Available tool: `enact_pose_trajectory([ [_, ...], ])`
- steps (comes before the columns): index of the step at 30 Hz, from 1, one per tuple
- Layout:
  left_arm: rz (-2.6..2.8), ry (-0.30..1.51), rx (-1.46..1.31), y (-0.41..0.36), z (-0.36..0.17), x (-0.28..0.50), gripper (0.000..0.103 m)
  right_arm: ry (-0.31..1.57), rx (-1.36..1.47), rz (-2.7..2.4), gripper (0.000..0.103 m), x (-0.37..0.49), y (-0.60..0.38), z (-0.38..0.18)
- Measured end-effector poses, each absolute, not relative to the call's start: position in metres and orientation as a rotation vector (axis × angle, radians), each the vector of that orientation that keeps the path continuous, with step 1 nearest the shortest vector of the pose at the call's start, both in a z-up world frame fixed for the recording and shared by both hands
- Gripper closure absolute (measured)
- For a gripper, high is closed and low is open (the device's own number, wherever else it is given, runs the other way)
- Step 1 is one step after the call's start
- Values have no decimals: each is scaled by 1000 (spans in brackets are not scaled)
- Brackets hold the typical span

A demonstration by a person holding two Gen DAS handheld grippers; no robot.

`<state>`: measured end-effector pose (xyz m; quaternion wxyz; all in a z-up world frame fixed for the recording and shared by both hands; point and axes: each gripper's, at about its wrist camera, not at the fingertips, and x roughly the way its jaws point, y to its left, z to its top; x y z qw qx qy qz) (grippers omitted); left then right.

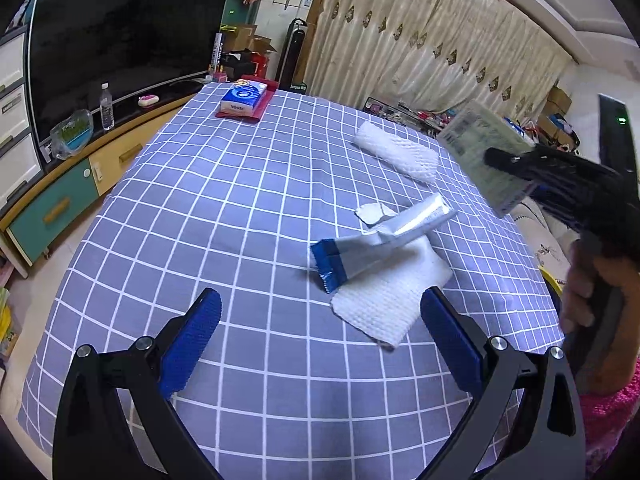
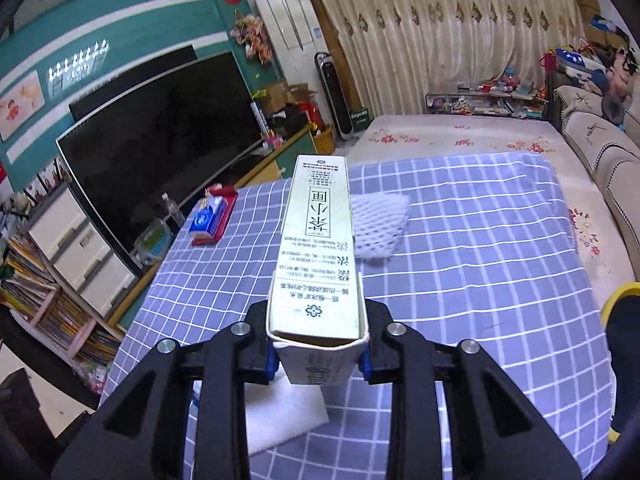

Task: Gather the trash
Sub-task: 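Carry the tea carton with the right gripper over the bin and release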

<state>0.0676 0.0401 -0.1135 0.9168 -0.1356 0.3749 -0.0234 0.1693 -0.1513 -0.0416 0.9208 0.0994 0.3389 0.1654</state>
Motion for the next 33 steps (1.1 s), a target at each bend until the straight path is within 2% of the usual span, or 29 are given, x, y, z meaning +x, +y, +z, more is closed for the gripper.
enact_pose_trajectory([
  [7,-71,781,-247,23,-112,71,5,642,234,272,75,140,-205,-28],
  [13,-81,782,-223,10,-110,77,5,615,255,67,74,110,-291,-35],
  [22,-89,780,-201,-9,-108,89,5,659,313,-205,74,92,-410,-77],
  [33,-100,801,-162,-28,-111,96,5,744,322,-304,74,106,-449,-123],
])
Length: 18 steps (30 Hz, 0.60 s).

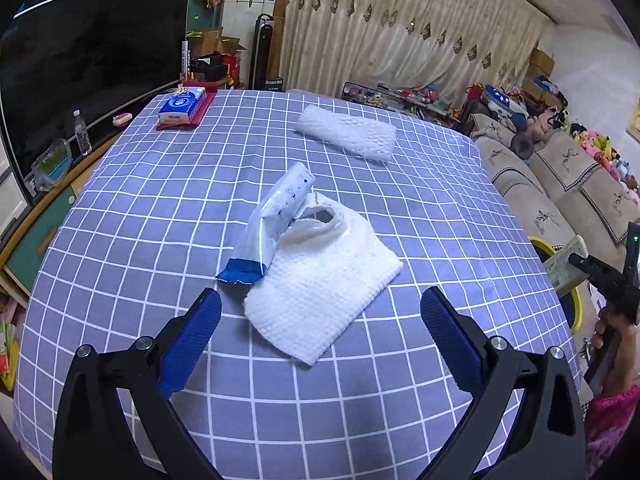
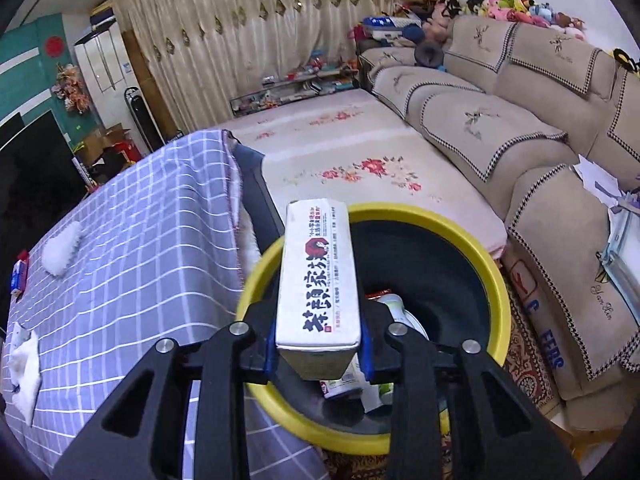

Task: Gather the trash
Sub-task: 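Carry the tea carton with the right gripper over the bin and release, then grasp the white wrapper strip with blue end with the left gripper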

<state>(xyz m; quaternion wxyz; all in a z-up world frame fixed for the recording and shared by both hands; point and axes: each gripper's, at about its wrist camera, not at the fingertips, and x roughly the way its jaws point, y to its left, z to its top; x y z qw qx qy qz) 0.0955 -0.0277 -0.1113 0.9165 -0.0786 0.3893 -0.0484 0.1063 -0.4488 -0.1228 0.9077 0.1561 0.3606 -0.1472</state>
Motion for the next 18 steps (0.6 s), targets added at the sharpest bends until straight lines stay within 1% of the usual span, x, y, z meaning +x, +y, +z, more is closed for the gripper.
enact_pose_trajectory([
  [3,-98,806,-160,-28,-113,98,5,751,320,-327,73,114,-455,-130],
  [6,-94,810,-162,-27,-114,99,5,736,316,-363,51,118,-459,-131],
  [11,-83,812,-161,-24,-116,101,5,683,331,-355,51,108,-455,-117],
  [15,-67,811,-156,-18,-115,104,5,650,313,-310,48,96,-439,-105],
  [18,-44,802,-152,-11,-112,109,5,632,305,-264,47,90,-426,-95],
])
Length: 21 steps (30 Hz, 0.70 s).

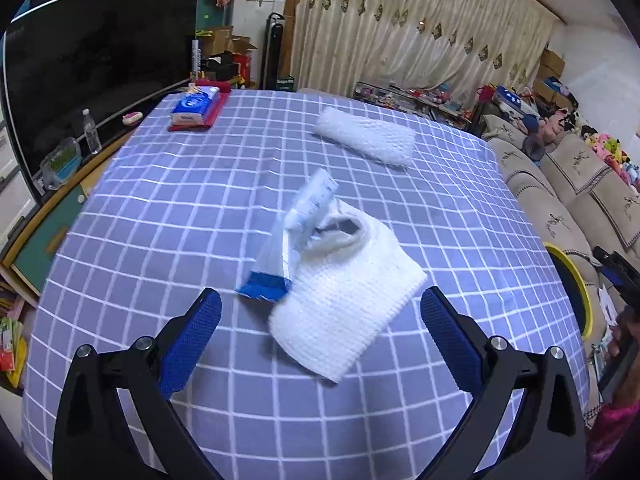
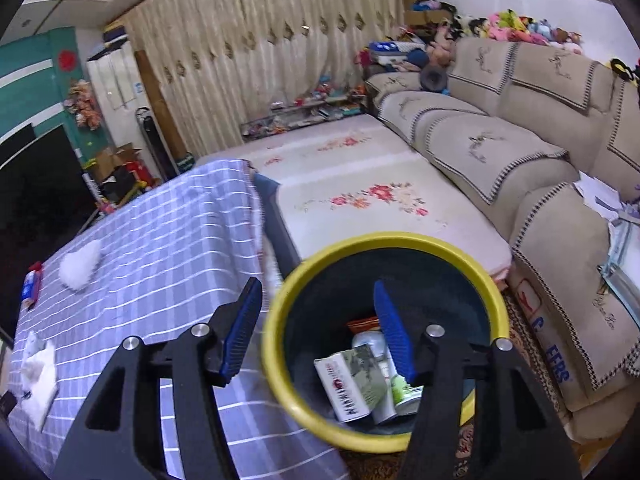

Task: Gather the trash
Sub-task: 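Grasp the white wrapper strip with blue end with the left gripper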

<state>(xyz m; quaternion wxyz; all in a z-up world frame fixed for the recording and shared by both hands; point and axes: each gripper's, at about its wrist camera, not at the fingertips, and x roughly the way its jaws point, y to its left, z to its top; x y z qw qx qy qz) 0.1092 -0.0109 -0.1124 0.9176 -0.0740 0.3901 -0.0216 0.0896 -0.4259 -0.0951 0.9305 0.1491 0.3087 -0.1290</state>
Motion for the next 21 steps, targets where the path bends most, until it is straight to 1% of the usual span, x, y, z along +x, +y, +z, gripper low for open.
enact_pose_trajectory([
  [8,-43,831,-122,3,-115,137,5,613,281,-198,47,88,-402,-81],
  [17,-62,854,-80,17,-104,177,19,638,286,-187,47,93,-400,-87],
  [21,-81,903,-21,10,-111,192,32,650,284,-179,47,96,-398,-92],
])
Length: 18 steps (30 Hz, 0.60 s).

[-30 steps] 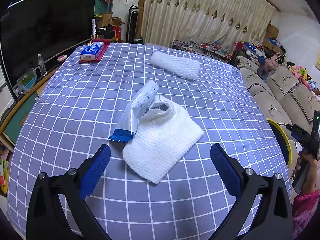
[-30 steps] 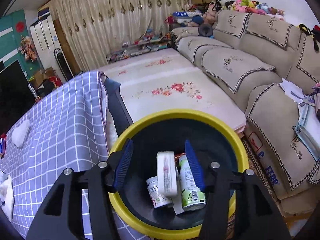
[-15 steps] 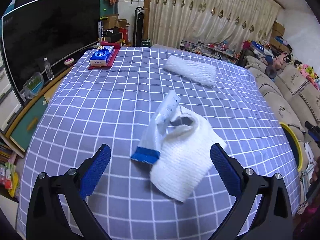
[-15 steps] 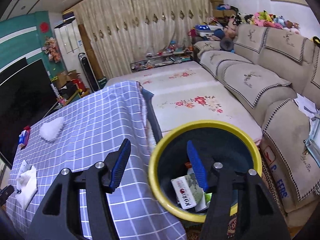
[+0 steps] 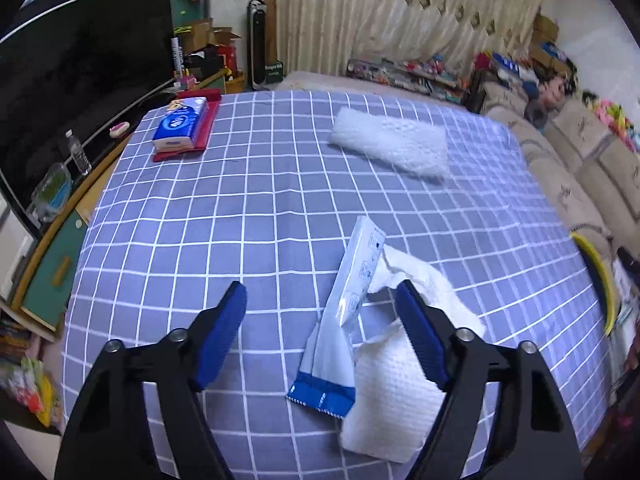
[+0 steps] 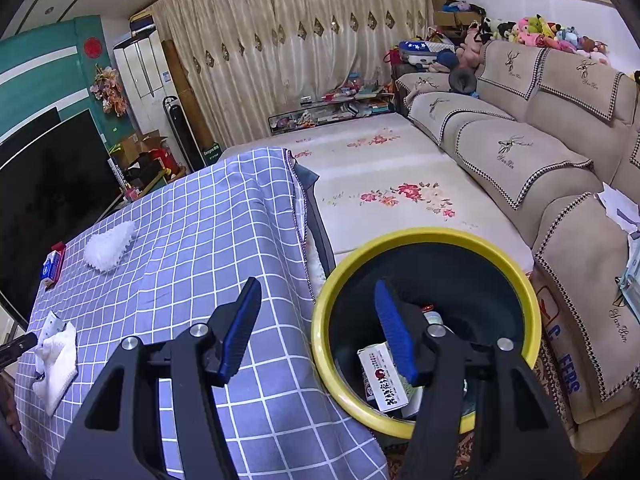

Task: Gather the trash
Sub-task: 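Grasp the white wrapper strip with blue end with the left gripper, then carry the wrapper strip with the left gripper into the bin and release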

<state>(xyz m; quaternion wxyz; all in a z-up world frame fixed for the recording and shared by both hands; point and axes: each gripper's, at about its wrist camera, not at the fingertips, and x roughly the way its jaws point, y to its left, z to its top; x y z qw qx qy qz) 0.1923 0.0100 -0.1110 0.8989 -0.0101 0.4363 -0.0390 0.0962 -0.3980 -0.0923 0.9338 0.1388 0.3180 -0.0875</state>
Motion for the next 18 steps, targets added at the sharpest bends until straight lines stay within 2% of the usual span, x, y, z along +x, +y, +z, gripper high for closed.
enact_pose_trajectory([
  [8,-116,990,24,4,-131,213,41,670,286,-170,47,102,-395,-98],
  [13,-109,1017,41,2,-140,221,60,677,288,-164,47,104,-395,-101],
  [15,-97,1015,40,5,-140,225,64,682,283,-158,47,105,-393,-102],
  [18,-92,1024,30,10,-139,231,64,686,282,-153,47,106,-392,-103],
])
